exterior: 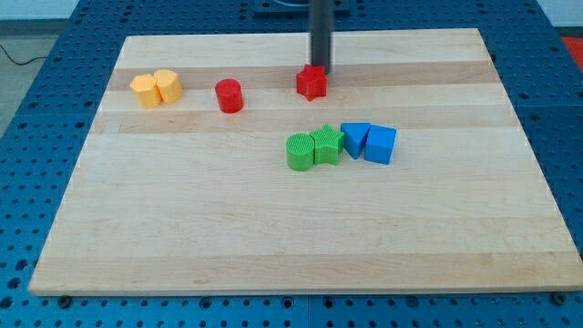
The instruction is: Move the red star top right to the blue cube
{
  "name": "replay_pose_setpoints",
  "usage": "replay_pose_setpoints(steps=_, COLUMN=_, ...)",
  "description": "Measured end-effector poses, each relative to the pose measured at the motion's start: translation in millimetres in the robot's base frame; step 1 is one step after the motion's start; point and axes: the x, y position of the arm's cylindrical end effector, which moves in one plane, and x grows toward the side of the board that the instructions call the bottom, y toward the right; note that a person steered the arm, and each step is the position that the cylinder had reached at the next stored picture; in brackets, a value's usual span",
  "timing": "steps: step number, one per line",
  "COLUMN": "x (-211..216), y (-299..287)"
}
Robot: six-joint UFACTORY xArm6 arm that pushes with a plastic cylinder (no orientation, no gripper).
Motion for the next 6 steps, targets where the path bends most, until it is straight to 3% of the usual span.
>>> replay_pose_setpoints(steps=3, x=2.7, y=-91.9)
replay_pose_setpoints(steps=4, x=23.8, y=-88.1)
replay_pose_setpoints(steps=6, x=49.3, y=20.5)
